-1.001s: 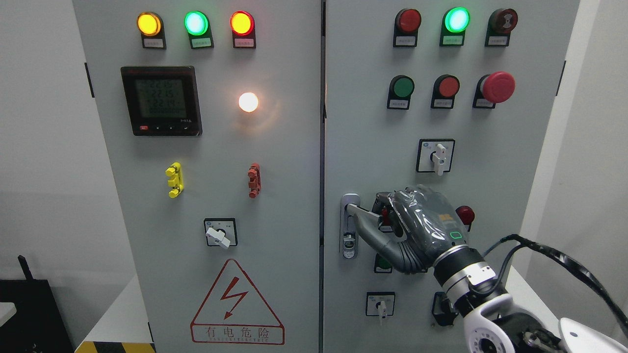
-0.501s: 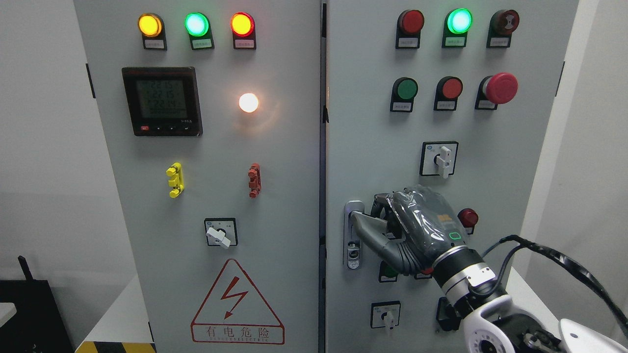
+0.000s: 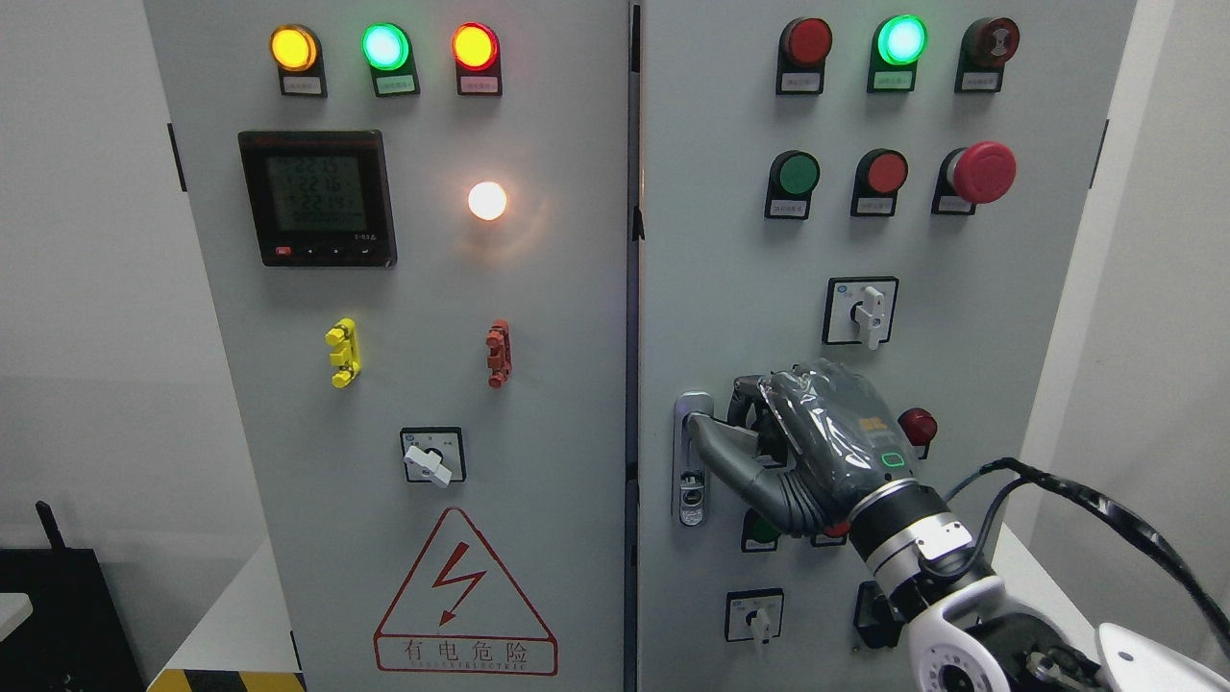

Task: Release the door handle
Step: 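Pull the handle toward the robot to unlatch the door, then swing the cabinet door open toward the robot with the right hand, then release the handle and move the right hand away from the door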

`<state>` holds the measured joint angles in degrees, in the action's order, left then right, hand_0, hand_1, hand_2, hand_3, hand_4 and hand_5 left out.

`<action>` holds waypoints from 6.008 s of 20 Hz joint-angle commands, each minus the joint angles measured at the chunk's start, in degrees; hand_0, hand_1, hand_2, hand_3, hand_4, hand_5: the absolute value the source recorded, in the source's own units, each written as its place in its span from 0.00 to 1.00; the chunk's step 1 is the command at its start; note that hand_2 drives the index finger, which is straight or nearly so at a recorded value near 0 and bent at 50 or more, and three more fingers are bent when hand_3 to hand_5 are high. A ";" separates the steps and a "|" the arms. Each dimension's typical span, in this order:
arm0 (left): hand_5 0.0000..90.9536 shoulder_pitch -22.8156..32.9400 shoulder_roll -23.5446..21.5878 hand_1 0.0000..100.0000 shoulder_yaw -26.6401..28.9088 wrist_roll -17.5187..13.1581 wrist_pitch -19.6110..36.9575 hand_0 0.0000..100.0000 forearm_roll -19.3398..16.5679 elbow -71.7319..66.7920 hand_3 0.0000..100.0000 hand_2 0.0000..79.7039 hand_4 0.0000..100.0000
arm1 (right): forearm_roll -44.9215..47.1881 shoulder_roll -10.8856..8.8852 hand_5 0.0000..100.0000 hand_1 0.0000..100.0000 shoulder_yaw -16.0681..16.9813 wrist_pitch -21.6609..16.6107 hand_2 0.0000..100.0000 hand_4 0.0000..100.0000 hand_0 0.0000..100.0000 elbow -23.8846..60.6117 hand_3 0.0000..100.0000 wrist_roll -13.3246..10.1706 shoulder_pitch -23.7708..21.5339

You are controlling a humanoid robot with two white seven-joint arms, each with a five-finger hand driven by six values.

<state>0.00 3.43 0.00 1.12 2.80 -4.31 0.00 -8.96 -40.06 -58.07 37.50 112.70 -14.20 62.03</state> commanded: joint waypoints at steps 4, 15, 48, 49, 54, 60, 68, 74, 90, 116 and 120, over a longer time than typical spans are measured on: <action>0.00 -0.18 0.00 0.39 0.09 0.02 0.02 0.12 0.00 -0.53 0.00 0.00 0.00 | 0.00 0.07 1.00 0.04 0.15 0.03 0.65 1.00 0.45 -0.20 1.00 0.04 0.55; 0.00 -0.18 0.00 0.39 0.09 0.02 0.02 0.12 0.00 -0.53 0.00 0.00 0.00 | -0.09 0.94 1.00 0.06 0.07 0.02 0.65 1.00 0.46 -0.99 1.00 0.04 1.52; 0.00 -0.18 0.00 0.39 0.09 0.02 0.02 0.12 0.00 -0.53 0.00 0.00 0.00 | -0.09 6.57 1.00 0.11 -0.02 -0.50 0.63 1.00 0.47 -3.45 1.00 -4.70 4.94; 0.00 -0.18 0.00 0.39 0.09 0.02 0.02 0.12 0.00 -0.53 0.00 0.00 0.00 | -0.09 6.57 1.00 0.11 -0.02 -1.20 0.63 1.00 0.47 -3.45 1.00 -4.96 4.95; 0.00 -0.18 0.00 0.39 0.09 0.02 0.02 0.12 0.00 -0.53 0.00 0.00 0.00 | -0.09 6.57 1.00 0.15 0.06 -2.52 0.63 1.00 0.46 -3.36 1.00 -5.05 5.21; 0.00 -0.18 0.00 0.39 0.09 0.02 0.02 0.12 0.00 -0.53 0.00 0.00 0.00 | -0.18 6.66 1.00 0.17 0.06 -2.52 0.62 0.99 0.45 -3.28 1.00 -6.72 5.73; 0.00 -0.18 0.00 0.39 0.09 0.02 0.02 0.12 0.00 -0.53 0.00 0.00 0.00 | -0.88 8.06 1.00 0.17 0.06 -2.61 0.61 0.98 0.45 -3.01 1.00 -7.86 6.09; 0.00 -0.18 0.00 0.39 0.09 0.02 0.02 0.12 0.00 -0.53 0.00 0.00 0.00 | -3.51 8.15 1.00 0.20 1.91 -2.52 0.62 0.97 0.43 -2.40 1.00 -8.74 5.48; 0.00 -0.18 0.00 0.39 0.09 0.02 0.02 0.12 0.00 -0.53 0.00 0.00 0.00 | -11.34 10.26 1.00 0.26 7.36 -2.52 0.69 0.97 0.43 0.33 1.00 -12.00 0.02; 0.00 -0.18 0.00 0.39 0.09 0.02 -0.07 0.12 0.00 -0.53 0.00 0.00 0.00 | -30.49 16.67 1.00 0.27 25.11 -9.81 0.81 0.99 0.42 6.74 1.00 -11.12 -10.52; 0.00 -0.18 0.00 0.39 0.09 0.02 0.02 0.12 0.00 -0.53 0.00 0.00 0.00 | -34.18 19.83 1.00 0.27 29.49 -13.23 0.83 1.00 0.42 6.83 1.00 -11.12 -11.84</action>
<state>0.00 3.43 0.00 1.10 3.14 -4.31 0.00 -38.66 -25.17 -37.78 26.22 117.88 -25.30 52.15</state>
